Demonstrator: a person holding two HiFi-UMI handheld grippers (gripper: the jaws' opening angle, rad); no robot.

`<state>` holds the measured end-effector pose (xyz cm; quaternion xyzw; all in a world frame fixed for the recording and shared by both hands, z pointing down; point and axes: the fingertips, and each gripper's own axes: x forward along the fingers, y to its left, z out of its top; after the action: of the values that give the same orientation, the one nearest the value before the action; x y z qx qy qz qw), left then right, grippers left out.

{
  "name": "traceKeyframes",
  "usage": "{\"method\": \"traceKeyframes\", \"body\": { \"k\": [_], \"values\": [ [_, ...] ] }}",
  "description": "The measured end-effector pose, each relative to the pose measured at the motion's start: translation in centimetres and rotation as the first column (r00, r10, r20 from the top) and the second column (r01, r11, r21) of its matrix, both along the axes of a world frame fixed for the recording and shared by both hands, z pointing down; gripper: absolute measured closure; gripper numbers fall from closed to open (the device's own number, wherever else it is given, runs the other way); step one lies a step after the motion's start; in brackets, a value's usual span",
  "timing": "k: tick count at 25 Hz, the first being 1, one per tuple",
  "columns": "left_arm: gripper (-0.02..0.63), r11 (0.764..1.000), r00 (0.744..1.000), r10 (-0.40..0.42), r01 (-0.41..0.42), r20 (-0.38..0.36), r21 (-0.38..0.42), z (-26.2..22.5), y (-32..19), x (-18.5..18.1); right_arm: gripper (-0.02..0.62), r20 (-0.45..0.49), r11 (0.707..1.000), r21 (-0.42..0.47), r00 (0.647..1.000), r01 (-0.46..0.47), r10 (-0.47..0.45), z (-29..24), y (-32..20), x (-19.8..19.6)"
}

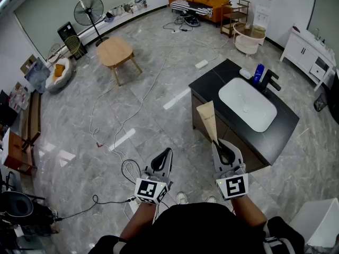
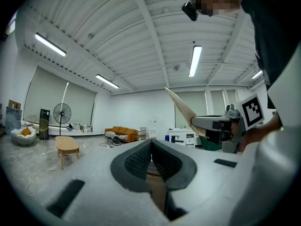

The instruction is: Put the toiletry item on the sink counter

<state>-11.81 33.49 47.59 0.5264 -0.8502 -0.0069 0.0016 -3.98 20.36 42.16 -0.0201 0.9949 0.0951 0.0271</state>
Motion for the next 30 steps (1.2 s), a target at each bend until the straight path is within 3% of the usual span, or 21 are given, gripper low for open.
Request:
{"method": "traceKeyframes", "body": {
  "k": [9, 17, 22, 30],
  "values": [
    [0.600, 1.000, 1.000, 0.003, -0.003, -0.010, 0.000, 0.4, 2.7, -1.3, 0.560, 0.028, 0.999, -0.022, 0.998, -0.047, 0.047, 0.4, 1.4, -0.9],
    [0.600, 0.997, 0.996, 0.083, -0.083, -0.022, 0.010, 1.1, 3.4, -1.4, 0.555, 0.050, 0.991, -0.053, 0.991, -0.120, 0.123, 0.5, 2.1, -0.6],
    [0.600, 0.991, 0.991, 0.131, -0.130, -0.020, 0.039, 0.3, 1.4, -1.8, 0.557, 0.036, 0.982, -0.046, 0.982, -0.184, 0.186, 1.2, 0.3, 0.0],
    [0.600, 0.982, 0.982, 0.188, -0.187, -0.020, 0.017, 0.5, -5.3, -3.1, 0.555, 0.037, 0.962, -0.058, 0.962, -0.268, 0.271, 2.1, -6.2, 0.0]
  ]
}}
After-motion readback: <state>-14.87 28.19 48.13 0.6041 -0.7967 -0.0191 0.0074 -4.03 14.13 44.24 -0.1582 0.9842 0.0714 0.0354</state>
